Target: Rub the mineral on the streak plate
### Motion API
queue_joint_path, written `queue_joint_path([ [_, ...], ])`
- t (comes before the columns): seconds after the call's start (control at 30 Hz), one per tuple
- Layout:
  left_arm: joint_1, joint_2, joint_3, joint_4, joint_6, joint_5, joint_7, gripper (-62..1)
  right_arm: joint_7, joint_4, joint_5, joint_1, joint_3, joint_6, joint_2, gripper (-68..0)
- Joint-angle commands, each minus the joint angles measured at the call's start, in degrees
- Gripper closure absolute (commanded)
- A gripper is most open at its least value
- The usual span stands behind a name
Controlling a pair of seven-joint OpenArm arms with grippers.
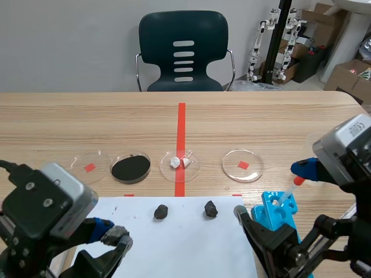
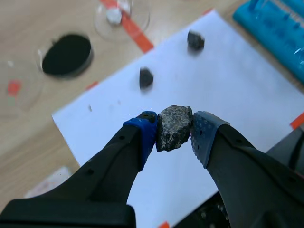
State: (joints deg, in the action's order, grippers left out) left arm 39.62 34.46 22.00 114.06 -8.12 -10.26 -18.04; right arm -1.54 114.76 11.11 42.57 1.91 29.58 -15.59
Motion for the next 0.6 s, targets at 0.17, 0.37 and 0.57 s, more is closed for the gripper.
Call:
queue_joint_path([
  [0.17, -7.0, -5.8, -2.6, 0.6, -7.9, -1.4, -18.8, -15.6, 0.8, 1.5, 0.6, -0.5, 0.7, 0.0, -0.3, -67.9],
  [0.37, -12.2, -12.3, -8.6, 0.6, -14.2, -1.3, -33.0, -15.6, 0.8, 1.5, 0.6, -0.5, 0.7, 0.0, -0.3, -67.9],
  [0.57, -18.7, -15.7, -13.4, -1.0, -15.6, -1.3, -46.0, -15.6, 0.8, 1.5, 0.6, -0.5, 0.7, 0.0, -0.3, -67.9],
])
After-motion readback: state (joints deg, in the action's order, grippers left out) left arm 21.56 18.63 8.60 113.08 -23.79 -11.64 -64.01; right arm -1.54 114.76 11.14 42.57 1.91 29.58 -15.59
